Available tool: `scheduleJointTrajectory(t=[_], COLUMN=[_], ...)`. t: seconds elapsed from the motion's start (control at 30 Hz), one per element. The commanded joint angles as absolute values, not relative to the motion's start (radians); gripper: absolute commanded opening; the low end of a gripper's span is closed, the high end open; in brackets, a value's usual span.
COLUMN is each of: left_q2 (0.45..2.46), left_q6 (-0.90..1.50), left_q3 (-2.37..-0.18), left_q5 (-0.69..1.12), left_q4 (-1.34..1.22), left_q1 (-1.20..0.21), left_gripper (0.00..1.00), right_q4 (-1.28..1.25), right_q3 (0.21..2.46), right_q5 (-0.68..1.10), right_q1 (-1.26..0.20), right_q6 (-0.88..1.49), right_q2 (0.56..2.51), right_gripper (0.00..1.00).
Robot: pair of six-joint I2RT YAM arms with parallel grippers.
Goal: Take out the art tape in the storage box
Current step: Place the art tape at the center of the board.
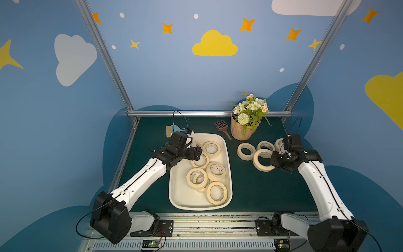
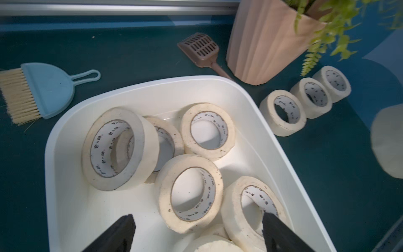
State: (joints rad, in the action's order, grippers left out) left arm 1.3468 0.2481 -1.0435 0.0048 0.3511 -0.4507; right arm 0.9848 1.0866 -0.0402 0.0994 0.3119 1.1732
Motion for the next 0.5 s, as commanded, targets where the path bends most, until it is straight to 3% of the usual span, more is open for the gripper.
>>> scheduleJointTrajectory(t=[0.0, 0.07, 0.3, 0.47], left_q2=[1.406, 1.451, 1.585, 1.618], left_q6=[0.225, 0.221, 0.226, 0.207], left_q3=[-1.041, -1.047, -1.098, -1.105], left_q5=[-0.003, 0.001, 0.058, 0.052], left_q4=[0.289, 0.261, 0.242, 0.238], left_q1=[-0.407, -0.378, -0.316, -0.302], left_gripper=[0.92, 0.90, 0.89, 0.89], right_q4=[0.965, 0.957, 0.950, 0.880], right_q3=[1.061, 1.104, 1.255, 1.289], right_q5=[0.019, 0.089, 0.006, -0.022], right_q1=[0.288, 0.383, 0.493, 0.551], right_q6=[0.240, 0.273, 0.300, 0.335], right_q2=[1.227, 1.307, 1.611, 1.707], right_gripper=[0.00, 0.00, 0.00, 0.00])
